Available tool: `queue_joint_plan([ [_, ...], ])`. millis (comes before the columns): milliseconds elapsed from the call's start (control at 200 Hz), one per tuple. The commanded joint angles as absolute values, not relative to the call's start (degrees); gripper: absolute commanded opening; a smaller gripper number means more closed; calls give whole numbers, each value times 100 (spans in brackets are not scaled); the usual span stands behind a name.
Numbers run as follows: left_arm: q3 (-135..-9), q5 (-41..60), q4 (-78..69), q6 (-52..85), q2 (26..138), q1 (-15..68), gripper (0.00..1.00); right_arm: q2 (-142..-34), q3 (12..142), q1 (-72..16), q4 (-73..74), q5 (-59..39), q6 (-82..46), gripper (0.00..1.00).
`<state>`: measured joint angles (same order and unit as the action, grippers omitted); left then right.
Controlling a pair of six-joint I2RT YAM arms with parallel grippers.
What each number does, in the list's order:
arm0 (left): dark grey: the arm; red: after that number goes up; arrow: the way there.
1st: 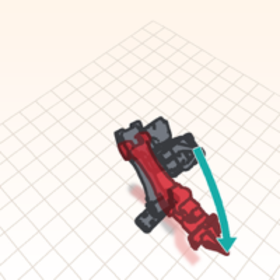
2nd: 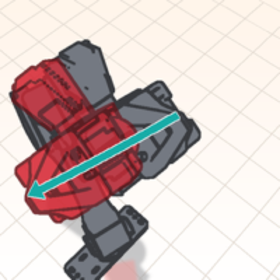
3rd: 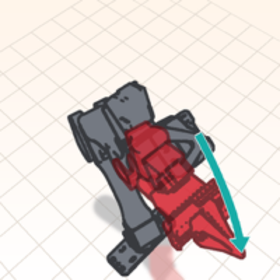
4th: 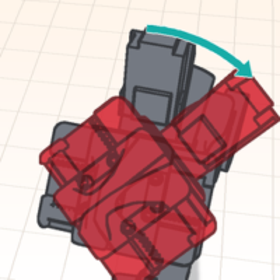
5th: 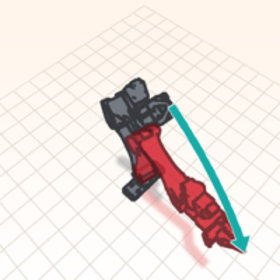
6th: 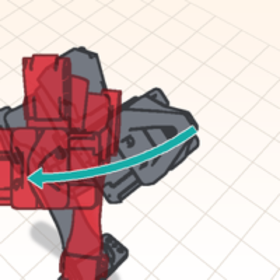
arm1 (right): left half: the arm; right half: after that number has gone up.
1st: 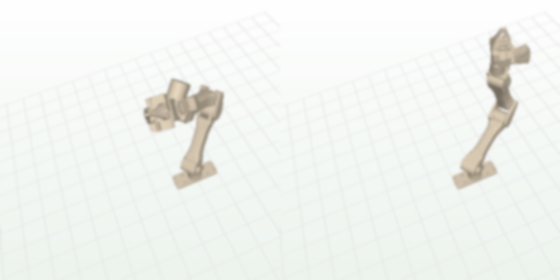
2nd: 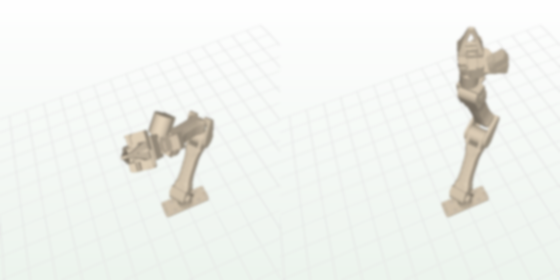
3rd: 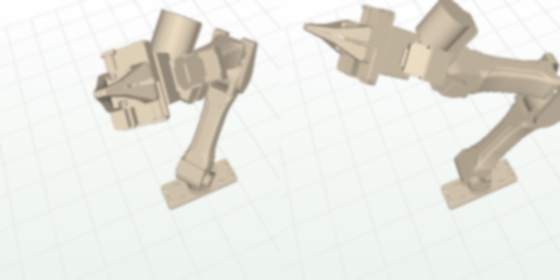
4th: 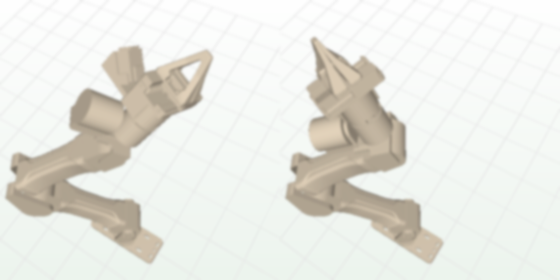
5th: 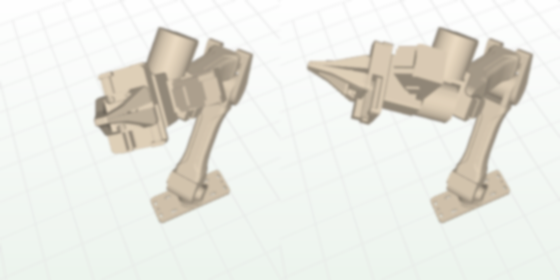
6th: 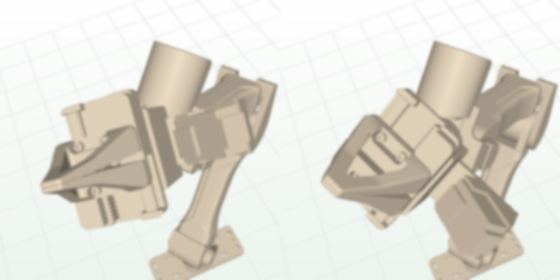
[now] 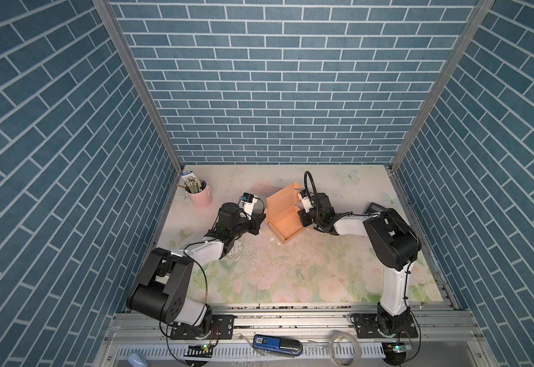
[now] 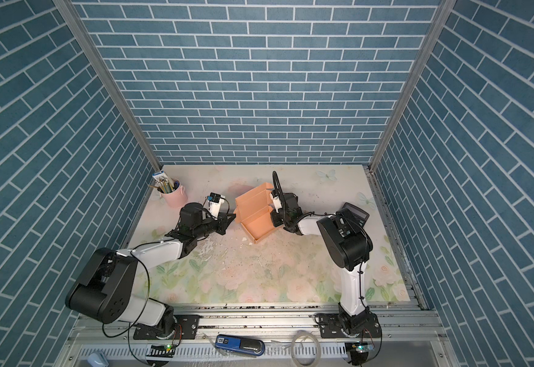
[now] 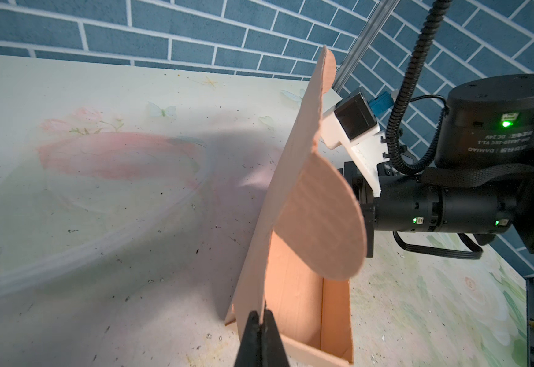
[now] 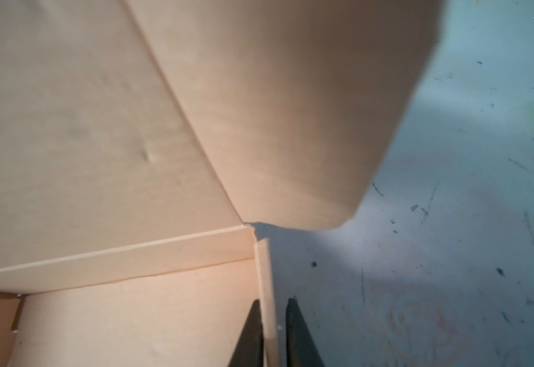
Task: Fold the paper box
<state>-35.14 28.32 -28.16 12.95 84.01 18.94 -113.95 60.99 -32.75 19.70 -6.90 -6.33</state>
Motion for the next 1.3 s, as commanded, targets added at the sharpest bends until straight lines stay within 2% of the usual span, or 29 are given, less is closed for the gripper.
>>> queue_joint_plan([
  [0,-3457,2912,-2831,1205,8240,1907,0,-11496,6196,-3252,1890,-537,-516,7],
  [140,-3473,2867,-2805,1228,8227,1902,0,-11457,6154,-3311,1828,-169,-378,0],
  [910,-3718,2565,-2483,1407,8102,1907,0,-11552,5616,-4227,2692,3349,1090,0],
  [1095,-3735,2548,-2445,1397,8091,1907,0,-11686,5666,-4352,2859,3733,1287,0],
  [1295,-3753,2543,-2426,1396,8119,1907,0,-11640,5619,-4460,2672,3339,787,0],
])
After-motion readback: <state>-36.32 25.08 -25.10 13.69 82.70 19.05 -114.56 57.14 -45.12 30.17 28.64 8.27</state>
